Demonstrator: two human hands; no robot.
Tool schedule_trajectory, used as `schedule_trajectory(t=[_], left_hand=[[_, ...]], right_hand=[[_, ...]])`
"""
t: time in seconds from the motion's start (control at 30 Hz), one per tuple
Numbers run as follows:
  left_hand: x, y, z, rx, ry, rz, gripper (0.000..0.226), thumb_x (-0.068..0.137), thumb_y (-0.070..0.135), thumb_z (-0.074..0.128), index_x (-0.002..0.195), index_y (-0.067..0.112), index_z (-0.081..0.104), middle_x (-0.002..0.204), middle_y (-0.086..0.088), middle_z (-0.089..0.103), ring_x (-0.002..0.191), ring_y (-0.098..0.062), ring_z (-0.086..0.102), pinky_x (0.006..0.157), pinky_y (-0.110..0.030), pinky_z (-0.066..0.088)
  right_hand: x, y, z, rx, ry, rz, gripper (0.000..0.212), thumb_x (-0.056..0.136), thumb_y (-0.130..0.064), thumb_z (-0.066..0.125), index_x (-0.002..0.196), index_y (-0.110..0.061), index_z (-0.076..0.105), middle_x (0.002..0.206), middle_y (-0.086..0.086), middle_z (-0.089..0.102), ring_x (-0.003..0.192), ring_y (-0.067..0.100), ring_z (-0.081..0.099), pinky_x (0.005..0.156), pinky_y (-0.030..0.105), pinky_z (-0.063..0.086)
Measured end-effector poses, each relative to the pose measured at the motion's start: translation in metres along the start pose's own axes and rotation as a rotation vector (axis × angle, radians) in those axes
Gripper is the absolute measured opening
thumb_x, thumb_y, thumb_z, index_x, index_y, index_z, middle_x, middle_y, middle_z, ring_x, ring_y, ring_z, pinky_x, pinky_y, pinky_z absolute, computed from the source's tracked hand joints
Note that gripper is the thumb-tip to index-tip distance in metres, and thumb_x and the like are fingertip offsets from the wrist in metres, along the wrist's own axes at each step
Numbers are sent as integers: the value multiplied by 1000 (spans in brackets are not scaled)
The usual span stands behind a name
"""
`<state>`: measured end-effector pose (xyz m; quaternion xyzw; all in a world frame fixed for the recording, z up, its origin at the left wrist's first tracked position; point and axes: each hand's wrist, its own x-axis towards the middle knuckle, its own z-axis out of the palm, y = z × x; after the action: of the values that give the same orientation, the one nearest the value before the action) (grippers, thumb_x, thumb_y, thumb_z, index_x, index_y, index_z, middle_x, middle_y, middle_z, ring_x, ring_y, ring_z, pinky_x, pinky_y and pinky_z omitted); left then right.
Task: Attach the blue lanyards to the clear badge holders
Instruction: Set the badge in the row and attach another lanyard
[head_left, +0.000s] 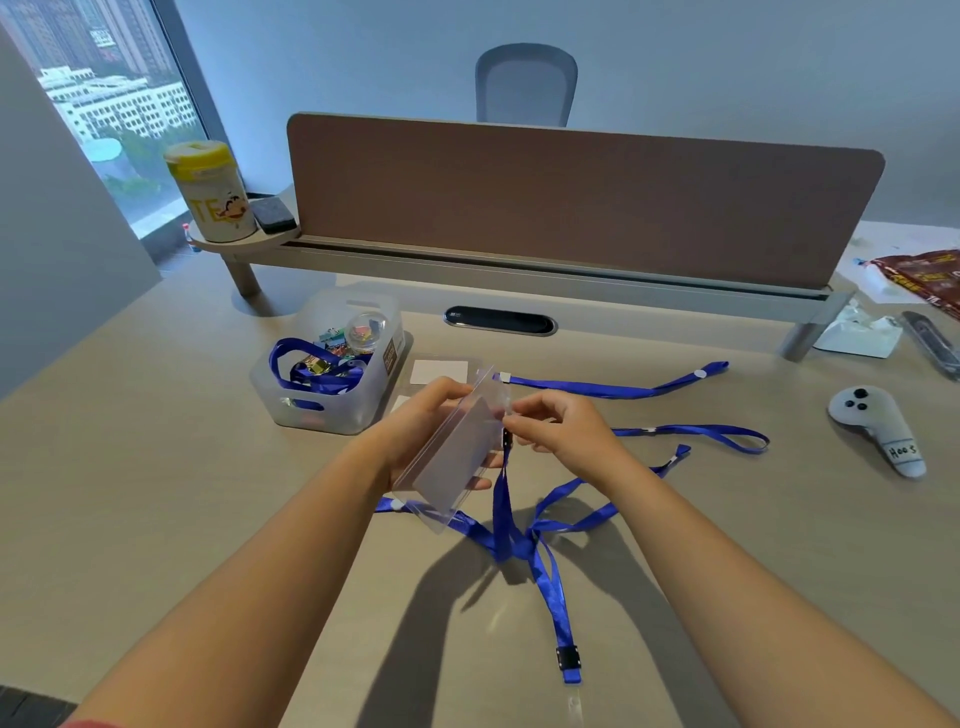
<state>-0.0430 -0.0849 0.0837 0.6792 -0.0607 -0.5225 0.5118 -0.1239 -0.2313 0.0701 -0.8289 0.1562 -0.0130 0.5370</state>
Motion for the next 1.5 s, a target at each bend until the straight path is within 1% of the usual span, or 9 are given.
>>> schedule_trajectory(t=[0.13, 0.23, 0.37, 0.5, 0.63, 0.8, 0.97, 1.1, 1.5], left_hand=[[2, -1, 3, -21, -77, 44, 38, 80, 49, 46, 99, 18, 55, 96, -8, 60, 86, -19, 58, 76, -31, 49], [2, 0, 8, 69, -83, 99, 38, 65, 39, 60, 99, 24, 53, 99, -5, 58, 87, -16, 57, 77, -30, 48], [5, 0, 10, 214, 36, 206, 38, 79, 21, 62, 115, 23, 49, 116, -11, 51, 98, -19, 52, 88, -33, 44], [4, 0, 10, 465, 140, 334, 69, 82, 8, 60, 140, 26, 26, 146, -12, 33, 131, -28, 35, 104, -38, 35], [4, -4, 11, 729, 203, 395, 89, 76, 5, 67, 141, 37, 15, 151, -6, 26, 131, -28, 36, 105, -42, 41], [8, -6, 16, 900, 211, 375, 101, 73, 16, 73, 142, 38, 4, 153, -4, 21, 137, -26, 25, 111, -44, 31], [4, -4, 18, 659, 246, 499, 61, 83, 31, 60, 138, 30, 32, 147, -1, 36, 133, -20, 35, 105, -36, 34], [1, 3, 23, 696, 470, 613, 35, 85, 26, 57, 117, 13, 59, 124, -9, 60, 100, -13, 52, 89, -31, 46], [-7, 12, 35, 1072, 581, 615, 23, 87, 21, 56, 107, 9, 60, 113, -9, 65, 99, -21, 59, 83, -25, 46]], right_hand=[[1, -3, 0, -45, -9, 13, 34, 85, -17, 61, 117, -5, 56, 99, 3, 58, 88, 18, 59, 75, 25, 52], [2, -4, 0, -12, -7, 16, 35, 87, -10, 56, 122, -3, 54, 100, 6, 59, 83, 17, 60, 68, 20, 52], [3, -3, -3, -70, 58, 18, 36, 87, -8, 53, 123, -4, 56, 114, 10, 63, 93, 13, 54, 83, 25, 47], [4, -4, -12, -6, -7, 109, 23, 87, -12, 56, 105, -2, 65, 80, -1, 60, 72, 7, 50, 65, 17, 41], [1, -4, -17, 251, -72, 192, 13, 89, -12, 54, 80, -8, 62, 66, 1, 51, 61, 10, 45, 61, 18, 42], [-2, -12, -17, 417, -72, 218, 19, 91, -12, 51, 74, -11, 59, 63, 2, 53, 46, 8, 40, 41, 14, 37], [-2, -13, -18, 231, -25, 197, 22, 89, -10, 52, 69, -12, 60, 62, 1, 52, 46, 8, 32, 41, 15, 30], [-3, -14, -17, 195, -9, 202, 21, 89, -10, 52, 71, -12, 61, 65, 2, 52, 49, 9, 33, 43, 16, 30], [-9, -26, -16, 96, -91, 188, 21, 88, -13, 57, 67, -14, 60, 61, 1, 45, 51, 9, 32, 46, 18, 30]])
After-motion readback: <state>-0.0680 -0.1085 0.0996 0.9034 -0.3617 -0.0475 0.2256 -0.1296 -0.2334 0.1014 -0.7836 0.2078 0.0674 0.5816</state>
